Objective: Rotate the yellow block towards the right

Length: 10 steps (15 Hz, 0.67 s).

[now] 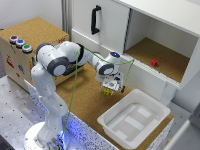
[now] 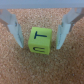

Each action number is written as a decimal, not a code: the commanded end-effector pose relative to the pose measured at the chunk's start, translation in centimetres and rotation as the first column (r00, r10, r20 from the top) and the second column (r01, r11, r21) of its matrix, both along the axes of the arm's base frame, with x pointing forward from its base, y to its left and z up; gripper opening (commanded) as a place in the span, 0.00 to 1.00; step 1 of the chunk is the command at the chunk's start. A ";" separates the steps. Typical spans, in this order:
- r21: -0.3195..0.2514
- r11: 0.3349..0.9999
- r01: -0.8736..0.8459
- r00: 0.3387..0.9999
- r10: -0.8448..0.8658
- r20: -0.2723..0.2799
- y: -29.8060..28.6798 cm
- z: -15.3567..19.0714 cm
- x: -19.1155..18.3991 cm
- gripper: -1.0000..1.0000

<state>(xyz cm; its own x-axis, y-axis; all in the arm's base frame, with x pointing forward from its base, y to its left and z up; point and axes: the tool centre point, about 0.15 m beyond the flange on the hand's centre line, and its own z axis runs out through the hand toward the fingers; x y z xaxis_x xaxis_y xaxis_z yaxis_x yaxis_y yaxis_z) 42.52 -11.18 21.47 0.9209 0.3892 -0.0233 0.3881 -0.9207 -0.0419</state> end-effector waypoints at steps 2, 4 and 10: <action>-0.014 1.000 0.015 0.997 -0.014 0.078 0.4 0.4 0.1 0.00; 0.004 1.000 0.013 0.996 -0.013 0.088 -0.3 0.9 -0.3 0.00; 0.038 0.997 0.071 0.992 -0.075 0.101 -2.9 4.8 -1.5 0.00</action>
